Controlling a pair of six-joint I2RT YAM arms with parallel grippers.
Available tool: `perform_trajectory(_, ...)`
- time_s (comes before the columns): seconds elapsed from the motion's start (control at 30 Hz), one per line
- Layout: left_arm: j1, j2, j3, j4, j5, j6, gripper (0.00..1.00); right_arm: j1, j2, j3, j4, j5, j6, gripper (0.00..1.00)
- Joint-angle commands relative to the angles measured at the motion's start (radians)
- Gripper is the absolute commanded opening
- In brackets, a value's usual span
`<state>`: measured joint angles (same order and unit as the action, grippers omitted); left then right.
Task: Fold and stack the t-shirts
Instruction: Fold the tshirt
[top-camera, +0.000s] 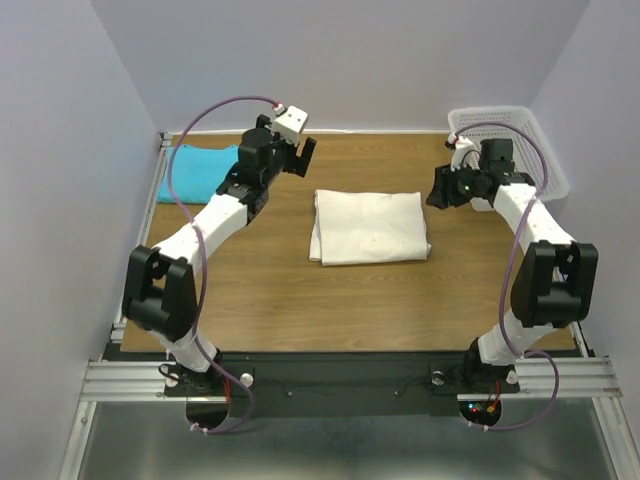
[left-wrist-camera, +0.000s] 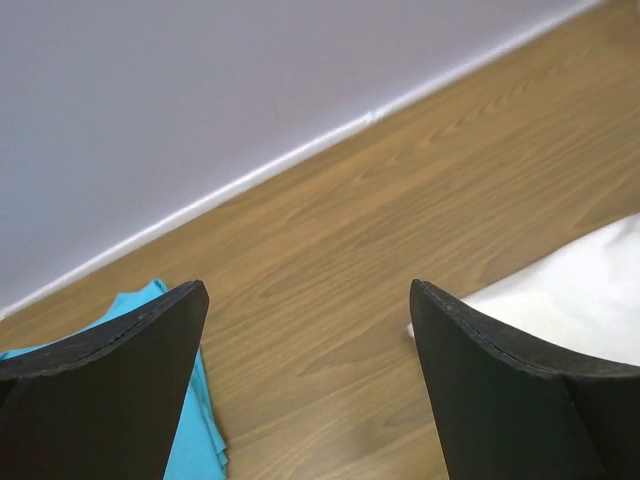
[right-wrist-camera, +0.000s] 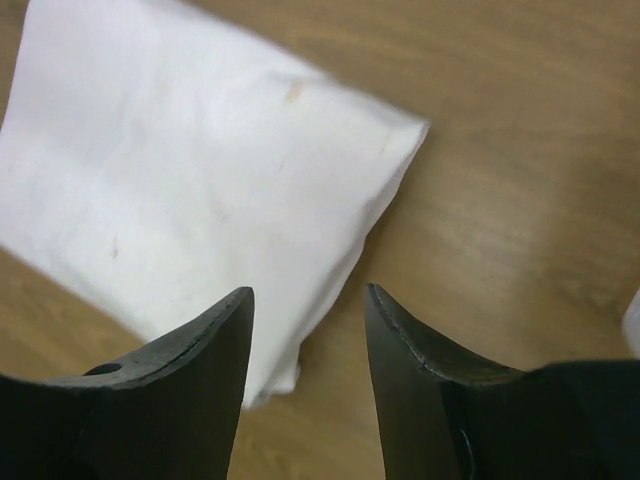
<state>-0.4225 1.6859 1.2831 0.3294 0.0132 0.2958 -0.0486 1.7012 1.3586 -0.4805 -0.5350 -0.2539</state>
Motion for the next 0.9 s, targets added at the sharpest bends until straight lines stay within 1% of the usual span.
perform_trajectory(0.0, 0.001, -0.158, -0.092, -0.050, 0.187, -0.167, 0.92, -0.033, -0.139, -0.133, -0.090, -0.100, -0.126, 0.53)
perform_trajectory(0.03, 0.001, -0.176, -0.150, -0.055, 0.214, -0.193, 0.91, -0.036, -0.155, -0.160, -0.104, -0.099, -0.137, 0.52)
perform_trajectory(0.07, 0.001, -0.207, -0.180, -0.055, 0.255, -0.251, 0.88, -0.037, -0.169, -0.202, -0.125, -0.089, -0.152, 0.50)
perform_trajectory(0.13, 0.001, -0.232, -0.262, -0.055, 0.280, -0.320, 0.86, -0.039, -0.192, -0.243, -0.130, -0.059, -0.168, 0.47)
perform_trajectory(0.17, 0.001, -0.244, -0.290, -0.053, 0.293, -0.361, 0.85, -0.039, -0.202, -0.259, -0.130, -0.021, -0.171, 0.42)
perform_trajectory(0.23, 0.001, -0.279, -0.342, -0.050, 0.300, -0.408, 0.82, -0.039, -0.206, -0.299, -0.129, 0.024, -0.185, 0.36)
perform_trajectory(0.27, 0.001, -0.288, -0.402, -0.023, 0.303, -0.432, 0.82, -0.039, -0.204, -0.311, -0.124, 0.041, -0.191, 0.30)
perform_trajectory(0.33, 0.001, -0.308, -0.467, -0.004, 0.324, -0.469, 0.81, -0.039, -0.187, -0.338, -0.109, 0.076, -0.183, 0.23)
perform_trajectory(0.37, 0.001, -0.311, -0.484, 0.006, 0.327, -0.478, 0.80, -0.039, -0.166, -0.346, -0.087, 0.085, -0.179, 0.22)
perform_trajectory(0.43, 0.001, -0.324, -0.528, 0.025, 0.340, -0.504, 0.80, -0.037, -0.140, -0.363, -0.061, 0.078, -0.160, 0.21)
perform_trajectory(0.5, 0.001, -0.331, -0.544, 0.036, 0.344, -0.514, 0.80, -0.037, -0.094, -0.365, -0.032, 0.064, -0.147, 0.19)
perform_trajectory(0.63, 0.001, -0.350, -0.564, 0.040, 0.340, -0.523, 0.80, -0.037, -0.043, -0.362, 0.009, 0.033, -0.114, 0.19)
perform_trajectory(0.77, 0.001, -0.350, -0.571, 0.040, 0.341, -0.524, 0.80, -0.037, -0.005, -0.345, 0.010, -0.014, -0.120, 0.19)
perform_trajectory(0.87, 0.001, -0.347, -0.568, 0.040, 0.343, -0.524, 0.80, -0.037, -0.015, -0.352, 0.008, -0.063, -0.143, 0.19)
